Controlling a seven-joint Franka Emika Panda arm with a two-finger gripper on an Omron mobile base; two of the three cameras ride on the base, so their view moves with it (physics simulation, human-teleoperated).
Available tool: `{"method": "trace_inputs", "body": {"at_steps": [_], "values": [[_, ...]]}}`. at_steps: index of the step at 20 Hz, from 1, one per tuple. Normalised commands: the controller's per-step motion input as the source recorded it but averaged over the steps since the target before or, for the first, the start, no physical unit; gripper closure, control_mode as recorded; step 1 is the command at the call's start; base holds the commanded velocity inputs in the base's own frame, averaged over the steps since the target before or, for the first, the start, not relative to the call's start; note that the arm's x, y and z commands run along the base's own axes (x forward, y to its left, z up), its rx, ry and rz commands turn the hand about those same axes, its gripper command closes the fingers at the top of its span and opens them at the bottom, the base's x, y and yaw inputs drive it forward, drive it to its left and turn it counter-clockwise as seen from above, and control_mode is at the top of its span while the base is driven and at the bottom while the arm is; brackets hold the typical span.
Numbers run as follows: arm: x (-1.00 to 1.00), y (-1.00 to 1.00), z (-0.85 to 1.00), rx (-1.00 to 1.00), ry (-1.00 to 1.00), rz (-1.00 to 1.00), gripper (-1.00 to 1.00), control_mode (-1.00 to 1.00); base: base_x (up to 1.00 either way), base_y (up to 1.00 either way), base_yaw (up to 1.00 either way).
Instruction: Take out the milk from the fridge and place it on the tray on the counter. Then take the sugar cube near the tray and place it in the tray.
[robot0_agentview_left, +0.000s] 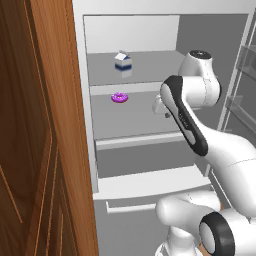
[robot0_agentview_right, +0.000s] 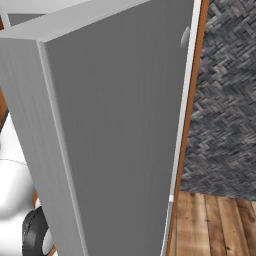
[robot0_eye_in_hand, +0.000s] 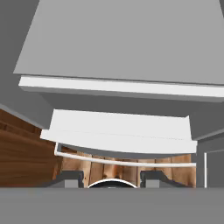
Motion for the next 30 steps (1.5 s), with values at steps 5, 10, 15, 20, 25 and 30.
{"method": "trace_inputs", "body": {"at_steps": [5, 10, 15, 20, 25, 30], "values": [[-0.14, 0.0, 0.0, 0.0, -0.01, 0.0, -1.0, -1.0, 0.0, 0.0, 0.0], [-0.34, 0.0, 0.03, 0.0, -0.22, 0.06, -1.0, -1.0, 0.0, 0.0, 0.0], [-0.2, 0.0, 0.25, 0.0, -0.39, 0.23, -1.0, -1.0, 0.0, 0.0, 0.0], [-0.06, 0.0, 0.47, 0.0, -0.25, 0.23, -1.0, -1.0, 0.0, 0.0, 0.0], [0.04, 0.14, 0.66, -0.01, -0.01, 0.02, -1.0, -1.0, 0.0, 0.0, 0.0], [0.1, 0.06, 0.61, -0.01, 0.0, 0.0, -1.0, -1.0, 0.0, 0.0, 0.0]]}}
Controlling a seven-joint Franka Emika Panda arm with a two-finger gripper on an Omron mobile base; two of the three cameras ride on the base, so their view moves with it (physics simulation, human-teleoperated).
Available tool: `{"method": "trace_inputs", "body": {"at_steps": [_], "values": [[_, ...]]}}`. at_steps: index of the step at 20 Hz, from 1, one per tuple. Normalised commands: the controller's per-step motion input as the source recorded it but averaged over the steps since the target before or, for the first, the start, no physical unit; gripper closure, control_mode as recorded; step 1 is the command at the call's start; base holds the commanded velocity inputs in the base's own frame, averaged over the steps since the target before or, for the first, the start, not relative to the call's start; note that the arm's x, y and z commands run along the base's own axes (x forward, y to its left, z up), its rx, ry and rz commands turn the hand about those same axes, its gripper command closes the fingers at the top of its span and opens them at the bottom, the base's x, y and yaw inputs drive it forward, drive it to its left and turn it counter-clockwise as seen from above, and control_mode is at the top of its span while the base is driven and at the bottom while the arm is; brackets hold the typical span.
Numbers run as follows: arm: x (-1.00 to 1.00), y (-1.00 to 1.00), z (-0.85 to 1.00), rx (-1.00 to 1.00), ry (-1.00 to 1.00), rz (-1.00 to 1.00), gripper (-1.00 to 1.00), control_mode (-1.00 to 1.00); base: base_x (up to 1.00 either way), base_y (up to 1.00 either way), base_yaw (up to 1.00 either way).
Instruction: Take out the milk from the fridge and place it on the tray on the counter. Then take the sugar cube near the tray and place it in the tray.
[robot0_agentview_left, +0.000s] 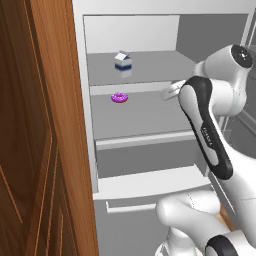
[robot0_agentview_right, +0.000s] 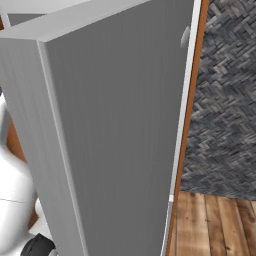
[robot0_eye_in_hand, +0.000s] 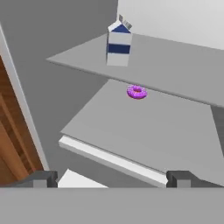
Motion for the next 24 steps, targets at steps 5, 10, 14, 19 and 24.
{"method": "trace_inputs", "body": {"at_steps": [5, 10, 14, 19, 24], "values": [[0.01, 0.0, 0.25, 0.0, -0.11, 0.08, -1.0, -1.0, 0.0, 0.0, 0.0], [0.34, 0.14, 0.01, 0.0, -0.19, 0.02, -1.0, -1.0, 0.0, 0.0, 0.0], [0.44, 0.14, 0.0, 0.0, -0.21, 0.01, -1.0, -1.0, 0.0, 0.0, 0.0], [0.53, 0.25, 0.02, 0.0, 0.07, 0.0, -1.0, -1.0, 0.0, 0.0, 0.0], [0.52, 0.22, 0.03, 0.0, 0.13, 0.0, -1.0, -1.0, 0.0, 0.0, 0.0]]}}
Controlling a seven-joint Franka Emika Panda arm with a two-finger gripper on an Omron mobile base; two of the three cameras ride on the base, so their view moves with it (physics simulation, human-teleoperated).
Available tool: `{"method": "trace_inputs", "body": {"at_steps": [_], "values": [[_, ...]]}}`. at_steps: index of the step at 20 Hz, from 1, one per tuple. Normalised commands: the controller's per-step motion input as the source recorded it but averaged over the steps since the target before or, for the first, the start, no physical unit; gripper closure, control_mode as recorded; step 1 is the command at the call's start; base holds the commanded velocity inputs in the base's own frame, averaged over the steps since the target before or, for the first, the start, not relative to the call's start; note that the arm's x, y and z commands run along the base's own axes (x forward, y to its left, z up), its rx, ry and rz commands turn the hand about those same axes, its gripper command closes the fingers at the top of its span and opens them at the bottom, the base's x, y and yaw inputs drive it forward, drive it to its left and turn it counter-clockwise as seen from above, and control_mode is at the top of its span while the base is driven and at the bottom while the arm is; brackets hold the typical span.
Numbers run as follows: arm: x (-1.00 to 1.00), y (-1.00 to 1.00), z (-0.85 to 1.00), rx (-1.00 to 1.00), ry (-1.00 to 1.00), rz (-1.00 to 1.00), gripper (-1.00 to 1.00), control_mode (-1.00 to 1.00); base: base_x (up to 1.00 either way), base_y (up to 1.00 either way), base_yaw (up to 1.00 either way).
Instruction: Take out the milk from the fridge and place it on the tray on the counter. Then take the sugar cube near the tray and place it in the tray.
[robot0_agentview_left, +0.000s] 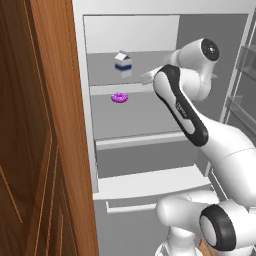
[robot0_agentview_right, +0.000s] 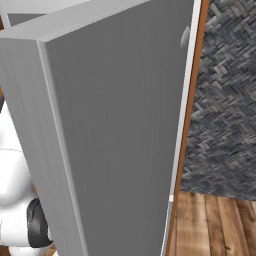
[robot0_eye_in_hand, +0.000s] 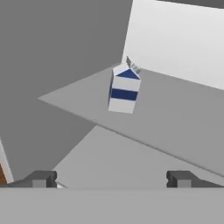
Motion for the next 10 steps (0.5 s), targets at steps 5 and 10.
{"method": "trace_inputs", "body": {"at_steps": [5, 10], "values": [[0.44, 0.29, 0.0, 0.0, -0.12, 0.02, -1.0, -1.0, 0.0, 0.0, 0.0], [0.31, 0.26, 0.0, 0.01, -0.24, 0.05, -1.0, -1.0, 0.0, 0.0, 0.0]]}}
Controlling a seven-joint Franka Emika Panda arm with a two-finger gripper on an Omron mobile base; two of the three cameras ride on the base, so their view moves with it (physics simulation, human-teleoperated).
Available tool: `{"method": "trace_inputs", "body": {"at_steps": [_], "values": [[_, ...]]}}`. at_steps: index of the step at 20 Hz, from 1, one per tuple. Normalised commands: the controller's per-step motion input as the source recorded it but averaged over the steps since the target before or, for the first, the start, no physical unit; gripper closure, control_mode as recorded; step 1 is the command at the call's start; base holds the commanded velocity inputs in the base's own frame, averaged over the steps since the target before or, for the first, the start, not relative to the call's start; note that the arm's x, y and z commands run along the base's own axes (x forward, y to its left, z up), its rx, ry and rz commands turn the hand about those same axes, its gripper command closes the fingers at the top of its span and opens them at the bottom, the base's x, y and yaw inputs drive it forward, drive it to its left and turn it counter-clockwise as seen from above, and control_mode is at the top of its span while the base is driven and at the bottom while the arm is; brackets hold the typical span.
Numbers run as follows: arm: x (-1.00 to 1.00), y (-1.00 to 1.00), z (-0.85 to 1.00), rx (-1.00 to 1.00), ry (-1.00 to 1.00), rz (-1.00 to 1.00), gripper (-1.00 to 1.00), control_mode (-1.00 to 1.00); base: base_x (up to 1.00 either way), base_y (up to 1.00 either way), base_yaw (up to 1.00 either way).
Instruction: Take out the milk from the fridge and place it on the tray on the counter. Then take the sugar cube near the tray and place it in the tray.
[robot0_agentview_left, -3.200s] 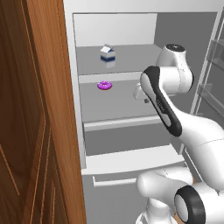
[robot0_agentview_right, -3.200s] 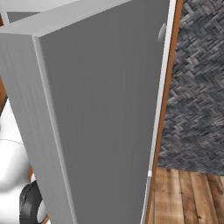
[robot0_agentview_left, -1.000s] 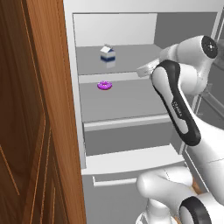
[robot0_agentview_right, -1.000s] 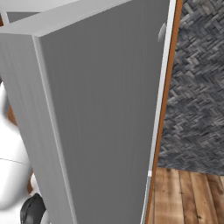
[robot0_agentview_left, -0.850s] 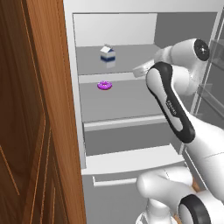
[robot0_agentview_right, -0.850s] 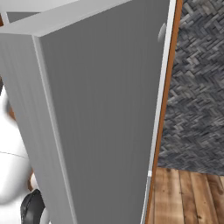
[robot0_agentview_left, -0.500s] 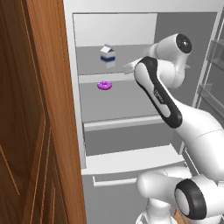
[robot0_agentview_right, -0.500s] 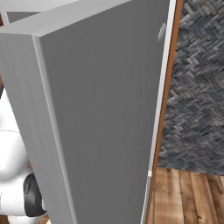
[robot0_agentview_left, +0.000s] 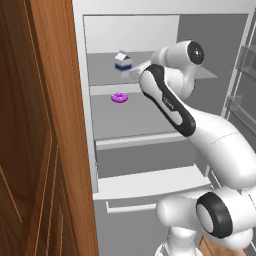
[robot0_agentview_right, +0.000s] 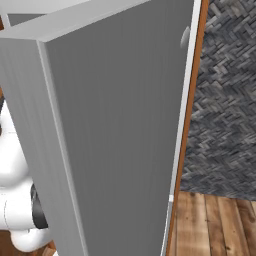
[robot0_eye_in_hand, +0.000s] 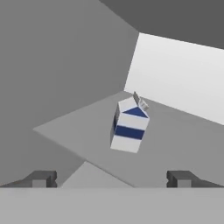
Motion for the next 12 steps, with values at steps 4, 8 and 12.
{"method": "trace_inputs", "body": {"at_steps": [4, 8, 12], "values": [[0.37, 0.04, 0.02, 0.07, -0.09, 0.04, -1.0, -1.0, 0.0, 0.0, 0.0], [0.22, 0.0, 0.14, 0.03, 0.04, 0.01, -1.0, -1.0, 0.0, 0.0, 0.0], [0.11, 0.0, 0.07, 0.0, 0.09, 0.0, -1.0, -1.0, 0.0, 0.0, 0.0]]}}
